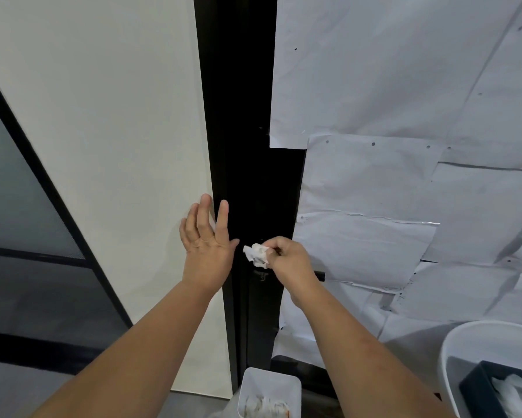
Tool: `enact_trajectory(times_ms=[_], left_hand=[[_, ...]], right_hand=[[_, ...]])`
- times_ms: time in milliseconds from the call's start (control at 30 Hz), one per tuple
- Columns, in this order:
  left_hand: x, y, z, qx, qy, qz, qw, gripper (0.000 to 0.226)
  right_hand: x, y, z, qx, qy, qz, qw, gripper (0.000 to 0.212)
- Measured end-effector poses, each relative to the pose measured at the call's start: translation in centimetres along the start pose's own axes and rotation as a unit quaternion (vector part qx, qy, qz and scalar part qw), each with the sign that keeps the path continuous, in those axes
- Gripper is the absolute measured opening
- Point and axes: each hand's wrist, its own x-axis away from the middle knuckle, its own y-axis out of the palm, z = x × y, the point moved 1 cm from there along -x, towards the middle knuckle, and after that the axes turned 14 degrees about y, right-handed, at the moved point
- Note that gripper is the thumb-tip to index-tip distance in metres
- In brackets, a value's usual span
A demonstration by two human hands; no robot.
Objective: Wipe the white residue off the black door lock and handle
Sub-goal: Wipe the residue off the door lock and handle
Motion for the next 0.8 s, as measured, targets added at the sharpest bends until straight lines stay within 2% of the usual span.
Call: enact_trajectory(times_ms=[100,233,367,467,600,700,800], left_hand=[[0.8,-0.7,0.2,-0.003,0.008,0.014,1.000,0.075],[2.2,-0.9,1.1,0.046,-0.023,0.050,0.997,0.052],[3.6,-1.0,2.0,0.110,0.006,0.030,0.993,0.028],[4.2,-1.1,2.6,0.163,-0.024,-0.003,0.986,0.037],[4.3,-0.7,2.5,0.259,-0.051,0.018,0.964,0.011],[4.4,-0.9,2.9,0.329,-0.077,-0.004,0.941,0.008],[4.7,-0.8,2.9,0.346,-0.100,-0.020,0.933,0.012]], right_hand=[[0.8,-0.3,-0.2,-0.080,0.027,-0.013,0.996,0.019],[1.5,0.7,0.1,-0.061,0.014,-0.006,0.998,0.019],[1.8,1.4,0.5,-0.082,0.019,0.010,0.996,0.016],[1.9,1.7,0.5,-0.084,0.019,0.010,0.996,0.015],[2.3,1.8,0.8,-0.069,0.039,0.008,0.997,0.017],[2.5,1.6,1.0,-0.051,0.044,0.032,0.997,0.020],[2.3,1.3,1.0,-0.033,0.052,0.054,0.997,0.023]])
